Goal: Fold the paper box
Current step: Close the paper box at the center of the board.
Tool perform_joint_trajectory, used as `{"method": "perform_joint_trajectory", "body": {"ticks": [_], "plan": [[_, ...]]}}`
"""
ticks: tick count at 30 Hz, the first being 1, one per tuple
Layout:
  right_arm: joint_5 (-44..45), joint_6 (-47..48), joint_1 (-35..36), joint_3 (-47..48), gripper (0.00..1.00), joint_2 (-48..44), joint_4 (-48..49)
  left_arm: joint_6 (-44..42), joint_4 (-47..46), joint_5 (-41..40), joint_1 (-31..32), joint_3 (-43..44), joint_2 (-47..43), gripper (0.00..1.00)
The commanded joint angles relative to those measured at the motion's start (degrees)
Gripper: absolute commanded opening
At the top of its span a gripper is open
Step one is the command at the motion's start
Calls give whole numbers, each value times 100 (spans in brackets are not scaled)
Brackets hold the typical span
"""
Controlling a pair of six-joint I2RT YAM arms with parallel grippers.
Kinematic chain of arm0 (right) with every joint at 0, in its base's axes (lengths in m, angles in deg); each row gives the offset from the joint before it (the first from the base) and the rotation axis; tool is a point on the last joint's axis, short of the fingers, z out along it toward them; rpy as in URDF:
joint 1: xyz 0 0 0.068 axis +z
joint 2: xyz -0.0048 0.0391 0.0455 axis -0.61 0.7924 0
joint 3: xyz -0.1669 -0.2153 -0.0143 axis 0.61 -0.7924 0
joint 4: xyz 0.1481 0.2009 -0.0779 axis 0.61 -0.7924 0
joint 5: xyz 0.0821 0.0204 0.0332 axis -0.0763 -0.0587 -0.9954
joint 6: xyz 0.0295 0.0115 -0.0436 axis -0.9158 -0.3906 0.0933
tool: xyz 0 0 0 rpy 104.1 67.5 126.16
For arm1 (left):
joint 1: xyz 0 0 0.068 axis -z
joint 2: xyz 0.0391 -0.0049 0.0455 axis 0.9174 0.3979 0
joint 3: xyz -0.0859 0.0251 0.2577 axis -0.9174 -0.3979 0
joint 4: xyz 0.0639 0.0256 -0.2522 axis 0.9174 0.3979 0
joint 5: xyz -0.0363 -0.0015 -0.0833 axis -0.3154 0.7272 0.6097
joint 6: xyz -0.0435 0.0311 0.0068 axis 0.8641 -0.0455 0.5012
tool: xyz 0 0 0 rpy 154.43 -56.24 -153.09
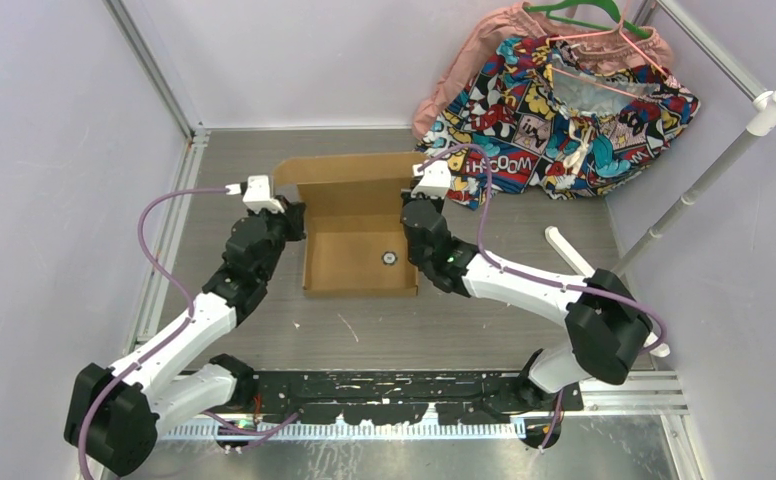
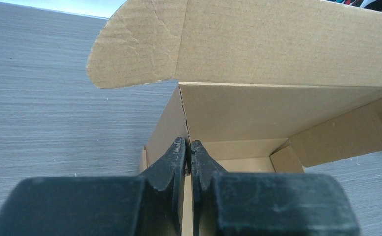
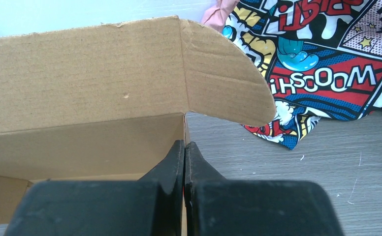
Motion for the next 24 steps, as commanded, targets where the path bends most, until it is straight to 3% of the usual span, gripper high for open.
{"method": "perform_joint_trajectory", "body": {"ticks": [1,24], "plan": [[-194,-263,225,-313,1,56,-634,72,-70,45,193,-112,-167,8],[-425,-1135,306,133,1,35,-977,-47,279,-52,326,-22,-350,8]]}}
